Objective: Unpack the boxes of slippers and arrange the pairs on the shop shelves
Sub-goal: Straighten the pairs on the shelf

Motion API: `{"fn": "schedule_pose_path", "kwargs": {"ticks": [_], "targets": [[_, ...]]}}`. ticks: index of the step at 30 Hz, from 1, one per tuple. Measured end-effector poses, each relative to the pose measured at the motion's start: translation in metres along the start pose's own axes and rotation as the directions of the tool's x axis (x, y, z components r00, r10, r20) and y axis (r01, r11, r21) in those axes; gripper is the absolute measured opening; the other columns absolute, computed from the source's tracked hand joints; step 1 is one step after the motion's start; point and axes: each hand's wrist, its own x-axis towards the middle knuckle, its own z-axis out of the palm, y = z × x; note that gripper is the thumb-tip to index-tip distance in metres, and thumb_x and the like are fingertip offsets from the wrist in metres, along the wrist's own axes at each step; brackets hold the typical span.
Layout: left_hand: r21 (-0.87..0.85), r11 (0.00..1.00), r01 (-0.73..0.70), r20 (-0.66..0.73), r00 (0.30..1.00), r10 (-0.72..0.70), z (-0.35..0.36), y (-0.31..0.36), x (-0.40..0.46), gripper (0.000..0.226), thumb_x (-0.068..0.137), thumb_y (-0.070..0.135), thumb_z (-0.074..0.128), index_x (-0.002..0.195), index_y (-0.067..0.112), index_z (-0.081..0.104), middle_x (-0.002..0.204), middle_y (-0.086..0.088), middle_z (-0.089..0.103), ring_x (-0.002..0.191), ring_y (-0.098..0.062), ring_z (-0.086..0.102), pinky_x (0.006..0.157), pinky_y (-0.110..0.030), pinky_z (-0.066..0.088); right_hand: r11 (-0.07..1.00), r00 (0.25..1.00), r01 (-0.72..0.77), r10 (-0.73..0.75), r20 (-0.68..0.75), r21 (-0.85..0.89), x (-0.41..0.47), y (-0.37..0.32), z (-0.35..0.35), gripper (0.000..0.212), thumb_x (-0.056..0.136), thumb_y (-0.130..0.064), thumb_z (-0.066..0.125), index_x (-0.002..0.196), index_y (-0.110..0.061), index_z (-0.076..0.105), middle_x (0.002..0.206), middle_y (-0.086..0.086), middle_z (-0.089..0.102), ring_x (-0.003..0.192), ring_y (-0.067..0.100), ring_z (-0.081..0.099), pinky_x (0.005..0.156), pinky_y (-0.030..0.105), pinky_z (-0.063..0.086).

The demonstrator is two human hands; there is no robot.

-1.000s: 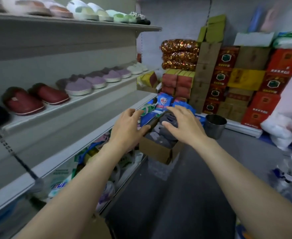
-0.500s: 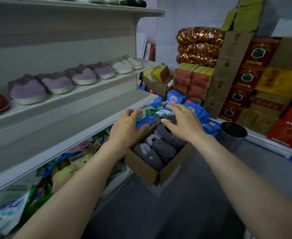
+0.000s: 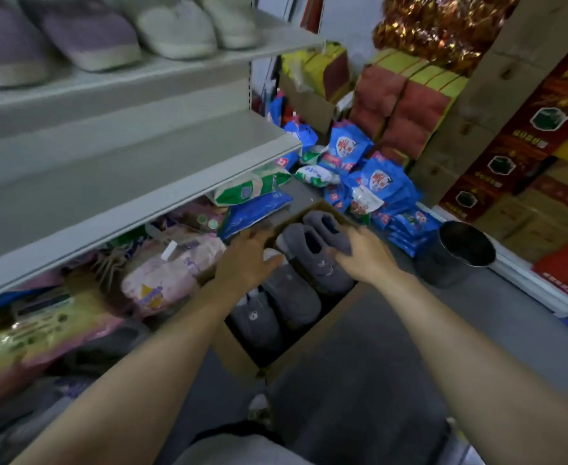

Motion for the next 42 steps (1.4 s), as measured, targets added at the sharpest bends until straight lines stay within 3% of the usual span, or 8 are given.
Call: {"fn": "schedule_pose_path", "kwargs": {"ticks": [3, 9, 13, 22, 26, 31, 37, 42], "targets": [[-0.032, 0.995, 0.095, 0.13, 0.987, -0.09, 0.039, 0.002, 0.044, 0.069, 0.084, 0.066, 0.056, 0.135, 0.019, 0.057, 0.137, -0.008, 0.056, 0.124, -0.033, 0.053, 0.1, -0.043, 0.048, 0.995, 0.988, -0.103, 0.101, 0.118, 0.005, 0.039, 0.04, 0.013, 0.042, 0.097, -0.051, 0.051, 0.118, -0.016, 0.062, 0.121, 0.012, 0.063, 0.106, 0.031, 0.06, 0.074, 0.034, 0.045], [-0.062, 0.972, 0.228, 0.251, 0.946, -0.206, 0.105, 0.015, 0.103, 0.059, 0.091, 0.051, 0.064, 0.14, 0.02, 0.052, 0.14, -0.01, 0.053, 0.128, -0.028, 0.049, 0.104, -0.038, 0.042, 0.994, 0.967, -0.102, 0.09, 0.238, 0.04, 0.108, 0.109, 0.041, 0.064, 0.099, -0.05, 0.051, 0.154, -0.022, 0.035, 0.159, 0.007, 0.036, 0.143, 0.03, 0.039, 0.11, 0.035, 0.035], [-0.157, 0.917, 0.366, 0.275, 0.908, -0.315, 0.159, 0.021, 0.128, 0.061, 0.09, 0.05, 0.066, 0.141, 0.019, 0.051, 0.135, -0.011, 0.058, 0.12, -0.027, 0.057, 0.099, -0.037, 0.047, 0.98, 0.944, -0.138, 0.086, 0.319, 0.146, 0.156, 0.154, 0.064, 0.036, 0.1, -0.027, 0.057, 0.128, -0.006, 0.062, 0.131, 0.014, 0.063, 0.12, 0.031, 0.058, 0.086, 0.028, 0.041], [-0.426, 0.418, 0.802, 0.446, 0.588, -0.674, 0.271, 0.051, 0.146, 0.064, 0.075, 0.063, 0.07, 0.123, 0.024, 0.053, 0.107, 0.001, 0.067, 0.099, -0.023, 0.063, 0.074, -0.033, 0.046, 0.92, 0.874, -0.212, 0.028, 0.485, 0.33, 0.239, 0.233, 0.11, 0.063, 0.091, -0.043, 0.065, 0.145, -0.015, 0.048, 0.13, 0.012, 0.061, 0.118, 0.032, 0.058, 0.095, 0.038, 0.047], [-0.553, 0.201, 0.808, 0.463, 0.499, -0.732, 0.298, 0.063, 0.157, 0.051, 0.082, 0.046, 0.074, 0.122, 0.017, 0.061, 0.104, -0.001, 0.069, 0.098, -0.019, 0.065, 0.068, -0.026, 0.048, 0.886, 0.849, -0.282, 0.053, 0.526, 0.367, 0.258, 0.252, 0.134, 0.083, 0.077, -0.061, 0.065, 0.146, -0.018, 0.044, 0.146, 0.009, 0.051, 0.134, 0.029, 0.048, 0.11, 0.047, 0.041], [-0.631, -0.011, 0.775, 0.517, 0.41, -0.751, 0.312, 0.067, 0.167, 0.07, 0.069, 0.054, 0.08, 0.126, 0.019, 0.061, 0.119, 0.0, 0.068, 0.112, -0.021, 0.064, 0.097, -0.044, 0.053, 0.831, 0.817, -0.368, 0.075, 0.572, 0.416, 0.272, 0.272, 0.16, 0.106, 0.06, -0.079, 0.067, 0.149, -0.029, 0.04, 0.147, -0.001, 0.052, 0.133, 0.024, 0.051, 0.11, 0.047, 0.044], [-0.671, -0.118, 0.732, 0.507, 0.337, -0.794, 0.302, 0.058, 0.166, 0.075, 0.066, 0.052, 0.087, 0.127, 0.017, 0.064, 0.121, -0.002, 0.068, 0.11, -0.025, 0.065, 0.095, -0.043, 0.055, 0.714, 0.715, -0.565, 0.172, 0.678, 0.414, 0.283, 0.258, 0.158, 0.139, 0.049, -0.08, 0.082, 0.159, -0.018, 0.023, 0.158, 0.002, 0.04, 0.142, 0.027, 0.042, 0.114, 0.047, 0.04], [-0.763, -0.235, 0.603, 0.515, 0.346, -0.784, 0.293, 0.048, 0.154, 0.094, 0.036, 0.057, 0.095, 0.116, 0.016, 0.069, 0.113, -0.006, 0.074, 0.106, -0.027, 0.07, 0.095, -0.05, 0.055, 0.656, 0.7, -0.579, 0.096, 0.707, 0.484, 0.276, 0.264, 0.163, 0.101, 0.045, -0.081, 0.083, 0.12, -0.015, 0.07, 0.119, -0.001, 0.072, 0.112, 0.017, 0.068, 0.099, 0.038, 0.055]]}}
